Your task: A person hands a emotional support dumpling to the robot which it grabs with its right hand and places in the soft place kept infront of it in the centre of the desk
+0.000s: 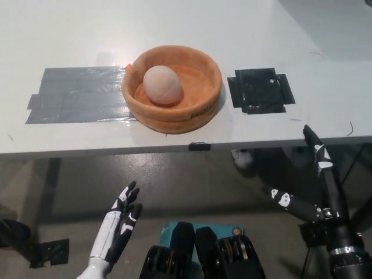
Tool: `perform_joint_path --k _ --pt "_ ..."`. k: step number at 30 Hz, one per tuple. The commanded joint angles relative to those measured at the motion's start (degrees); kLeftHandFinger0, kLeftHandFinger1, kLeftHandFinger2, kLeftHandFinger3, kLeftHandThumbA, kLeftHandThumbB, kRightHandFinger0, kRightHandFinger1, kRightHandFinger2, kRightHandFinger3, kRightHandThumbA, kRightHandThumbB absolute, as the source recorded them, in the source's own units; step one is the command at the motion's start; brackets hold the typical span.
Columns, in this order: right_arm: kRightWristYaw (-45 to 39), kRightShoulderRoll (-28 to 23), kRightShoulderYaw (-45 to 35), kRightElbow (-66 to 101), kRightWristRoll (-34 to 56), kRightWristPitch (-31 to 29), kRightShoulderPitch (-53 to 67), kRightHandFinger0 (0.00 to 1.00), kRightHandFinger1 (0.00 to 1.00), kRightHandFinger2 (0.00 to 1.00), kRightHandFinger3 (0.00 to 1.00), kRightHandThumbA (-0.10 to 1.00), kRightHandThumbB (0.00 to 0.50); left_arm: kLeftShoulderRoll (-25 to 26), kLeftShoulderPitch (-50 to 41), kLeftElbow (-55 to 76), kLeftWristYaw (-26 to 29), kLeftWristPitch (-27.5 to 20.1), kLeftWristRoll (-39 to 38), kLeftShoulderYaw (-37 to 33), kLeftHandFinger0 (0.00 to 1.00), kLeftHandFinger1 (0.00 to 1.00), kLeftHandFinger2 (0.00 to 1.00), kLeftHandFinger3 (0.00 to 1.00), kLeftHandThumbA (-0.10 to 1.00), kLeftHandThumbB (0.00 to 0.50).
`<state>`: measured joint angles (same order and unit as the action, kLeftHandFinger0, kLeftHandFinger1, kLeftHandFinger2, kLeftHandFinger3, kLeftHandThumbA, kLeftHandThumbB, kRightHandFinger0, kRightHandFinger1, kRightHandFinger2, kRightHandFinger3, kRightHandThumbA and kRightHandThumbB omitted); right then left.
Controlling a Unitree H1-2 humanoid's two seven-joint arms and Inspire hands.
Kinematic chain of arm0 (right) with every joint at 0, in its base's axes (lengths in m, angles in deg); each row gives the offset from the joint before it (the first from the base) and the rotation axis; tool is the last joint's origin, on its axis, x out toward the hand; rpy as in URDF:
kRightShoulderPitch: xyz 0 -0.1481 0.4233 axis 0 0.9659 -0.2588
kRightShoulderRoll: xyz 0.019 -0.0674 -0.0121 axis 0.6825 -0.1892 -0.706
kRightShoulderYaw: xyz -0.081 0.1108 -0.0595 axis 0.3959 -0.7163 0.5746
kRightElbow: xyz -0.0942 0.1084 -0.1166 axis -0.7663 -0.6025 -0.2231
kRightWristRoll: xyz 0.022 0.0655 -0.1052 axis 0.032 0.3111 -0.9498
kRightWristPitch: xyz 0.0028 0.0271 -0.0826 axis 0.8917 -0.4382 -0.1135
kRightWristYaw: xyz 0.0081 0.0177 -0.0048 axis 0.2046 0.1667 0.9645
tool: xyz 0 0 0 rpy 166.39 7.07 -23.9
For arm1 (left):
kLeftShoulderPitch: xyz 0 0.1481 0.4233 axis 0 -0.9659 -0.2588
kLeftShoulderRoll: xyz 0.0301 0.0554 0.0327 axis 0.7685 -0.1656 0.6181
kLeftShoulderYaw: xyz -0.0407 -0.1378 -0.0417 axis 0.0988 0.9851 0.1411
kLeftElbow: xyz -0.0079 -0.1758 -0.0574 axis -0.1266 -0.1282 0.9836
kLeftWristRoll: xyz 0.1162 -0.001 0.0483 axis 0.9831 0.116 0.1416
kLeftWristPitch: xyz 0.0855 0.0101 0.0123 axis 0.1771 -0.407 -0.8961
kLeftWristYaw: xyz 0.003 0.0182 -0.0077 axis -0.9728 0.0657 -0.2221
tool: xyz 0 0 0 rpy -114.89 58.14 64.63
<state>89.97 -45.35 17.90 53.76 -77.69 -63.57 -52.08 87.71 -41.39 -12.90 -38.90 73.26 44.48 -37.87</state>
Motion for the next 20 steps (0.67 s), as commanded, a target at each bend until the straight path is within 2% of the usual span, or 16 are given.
perform_joint_path --k 1,4,6,11,15,20 --pt "-2.68 1.24 -0.49 -3.72 7.71 -4.29 -1.16 1.00 1.00 1.00 1.00 1.00 0.146 -1.60 1.37 0.69 2.14 -2.41 -1.93 1.45 1.00 1.00 1.00 1.00 0.98 0.062" --pt "-3.34 1.84 0.19 -6.07 8.49 -5.05 -0.79 1.00 1.00 1.00 1.00 1.00 0.140 -2.10 1.96 0.50 1.95 -1.49 -1.30 1.61 1.00 1.00 1.00 1.00 0.96 0.053" --pt "-4.55 1.72 1.17 -6.49 8.48 -4.36 0.17 1.00 1.00 1.00 1.00 1.00 0.159 -2.07 2.25 -0.37 1.96 -1.87 -0.51 1.51 1.00 1.00 1.00 1.00 0.97 0.038" --pt "-6.37 1.25 4.13 -9.76 7.18 -6.40 1.12 1.00 1.00 1.00 1.00 1.00 0.175 -1.61 2.67 -1.31 1.11 -2.20 -1.17 1.59 1.00 1.00 1.00 1.00 0.95 0.057" --pt "-7.46 1.20 6.24 -12.13 6.41 -6.83 0.60 1.00 1.00 1.00 1.00 1.00 0.232 -0.74 3.49 -1.10 0.80 -1.98 -1.41 2.15 1.00 1.00 1.00 1.00 0.94 0.054" --pt "-7.91 1.15 5.95 -13.89 7.88 -7.30 -0.42 1.00 1.00 1.00 1.00 1.00 0.242 0.10 4.99 -1.26 0.44 -1.93 -2.18 3.02 1.00 1.00 1.00 1.00 0.93 0.060"
